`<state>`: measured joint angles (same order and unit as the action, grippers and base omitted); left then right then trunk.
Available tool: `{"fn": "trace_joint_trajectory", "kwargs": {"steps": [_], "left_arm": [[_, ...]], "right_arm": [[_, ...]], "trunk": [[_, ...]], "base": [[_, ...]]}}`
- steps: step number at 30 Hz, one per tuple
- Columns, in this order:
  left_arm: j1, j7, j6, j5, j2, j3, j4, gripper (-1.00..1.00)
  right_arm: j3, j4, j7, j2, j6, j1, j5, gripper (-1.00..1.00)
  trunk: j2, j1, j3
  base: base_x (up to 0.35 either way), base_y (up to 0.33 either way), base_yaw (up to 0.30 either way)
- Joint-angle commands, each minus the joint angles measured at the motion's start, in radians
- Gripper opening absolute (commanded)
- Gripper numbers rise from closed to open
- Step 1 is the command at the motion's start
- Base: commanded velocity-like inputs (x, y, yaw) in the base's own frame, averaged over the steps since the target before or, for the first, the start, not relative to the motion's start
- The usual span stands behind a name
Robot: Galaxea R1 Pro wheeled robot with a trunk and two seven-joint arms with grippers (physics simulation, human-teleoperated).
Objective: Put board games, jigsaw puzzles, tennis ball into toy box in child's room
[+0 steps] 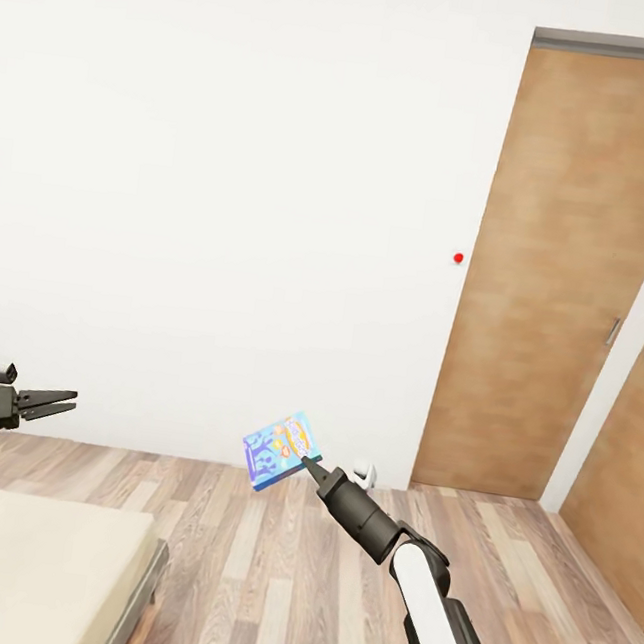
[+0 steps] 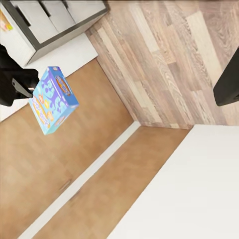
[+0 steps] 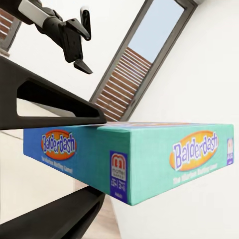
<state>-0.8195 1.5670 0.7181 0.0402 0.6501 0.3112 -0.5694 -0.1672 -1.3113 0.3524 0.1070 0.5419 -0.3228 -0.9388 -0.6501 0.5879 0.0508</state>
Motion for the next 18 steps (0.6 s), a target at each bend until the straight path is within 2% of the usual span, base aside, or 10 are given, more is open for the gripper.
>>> {"fn": "trace_joint_trajectory", "kwargs": {"steps": [1,11,18], "left_arm": [[-0.001,0.004,0.011,0.000,0.000,0.000,0.000,1.00],[-0.001,0.004,0.010,0.000,0.000,0.000,0.000,1.00],[-0.001,0.004,0.010,0.000,0.000,0.000,0.000,1.00]], "right_arm": [[0.001,0.000,0.000,0.001,0.006,-0.001,-0.005,-1.00],[0.002,0.001,0.000,0.001,0.006,-0.001,-0.004,-1.00],[0.002,0.001,0.000,0.000,0.006,-0.001,-0.005,-1.00]], "trunk": [[-0.002,0.000,0.004],[-0.002,0.000,0.019],[-0.002,0.000,0.026]], "base": [[-0.094,0.090,-0.045],[-0.018,0.017,-0.108],[0.000,0.000,-0.189]]}}
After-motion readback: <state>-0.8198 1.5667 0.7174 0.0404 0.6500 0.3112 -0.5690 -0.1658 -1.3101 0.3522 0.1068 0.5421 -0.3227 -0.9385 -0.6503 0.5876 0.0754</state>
